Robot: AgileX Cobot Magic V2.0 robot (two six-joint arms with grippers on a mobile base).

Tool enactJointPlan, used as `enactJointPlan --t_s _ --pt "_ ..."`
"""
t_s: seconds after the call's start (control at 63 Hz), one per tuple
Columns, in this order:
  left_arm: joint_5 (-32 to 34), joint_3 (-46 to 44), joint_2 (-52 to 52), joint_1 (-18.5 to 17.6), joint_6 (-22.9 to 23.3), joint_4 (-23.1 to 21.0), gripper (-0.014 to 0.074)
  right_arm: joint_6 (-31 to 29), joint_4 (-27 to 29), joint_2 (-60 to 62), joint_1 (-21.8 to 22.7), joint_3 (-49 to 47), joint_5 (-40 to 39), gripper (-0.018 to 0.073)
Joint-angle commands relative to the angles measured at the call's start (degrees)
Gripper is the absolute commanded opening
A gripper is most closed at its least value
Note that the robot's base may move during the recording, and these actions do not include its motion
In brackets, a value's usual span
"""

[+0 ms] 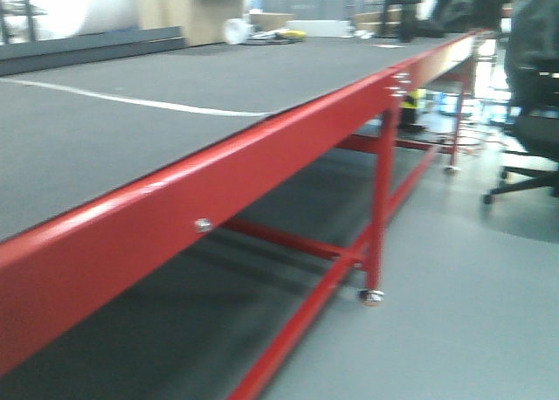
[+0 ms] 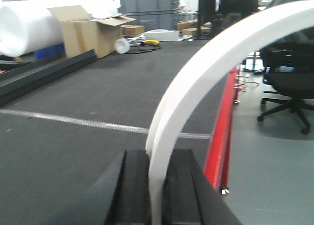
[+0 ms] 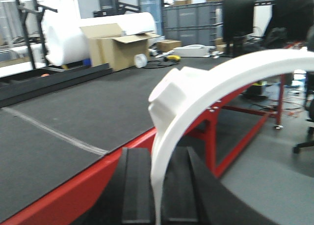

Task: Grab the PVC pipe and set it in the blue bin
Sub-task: 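Drive the base away from the table holding both clamps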

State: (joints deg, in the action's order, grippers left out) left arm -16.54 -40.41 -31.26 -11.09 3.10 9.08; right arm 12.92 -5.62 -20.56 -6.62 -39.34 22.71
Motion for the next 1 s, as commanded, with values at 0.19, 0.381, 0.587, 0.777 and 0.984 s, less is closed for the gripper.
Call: enactJointPlan --t_s 0.19,0.381,0.587,0.777,0.984 --pt "1.97 -0.24 0.11 -0.14 0.02 -0.08 -0.0111 -0.37 -0.05 0.1 0.19 0.05 -1.78 -0.0154" --pt "1.97 -0.24 0.11 -0.14 0.02 -0.08 -0.0111 -0.37 -0.05 0.1 0.19 0.05 -1.78 -0.0154" --pt "1.97 -0.24 0.11 -0.14 0.02 -0.08 -0.0111 -0.37 -0.05 0.1 0.19 0.05 -1.78 -0.0154" --pt "2.19 -0.24 0.11 -0.14 0.02 -0.08 -0.0111 -0.37 -0.05 0.1 0.19 0.05 -1.78 -0.0154" --pt "2.19 -0.24 0.11 -0.14 0.02 -0.08 -0.0111 -0.37 -0.05 0.1 0.19 0.05 -1.78 -0.0154"
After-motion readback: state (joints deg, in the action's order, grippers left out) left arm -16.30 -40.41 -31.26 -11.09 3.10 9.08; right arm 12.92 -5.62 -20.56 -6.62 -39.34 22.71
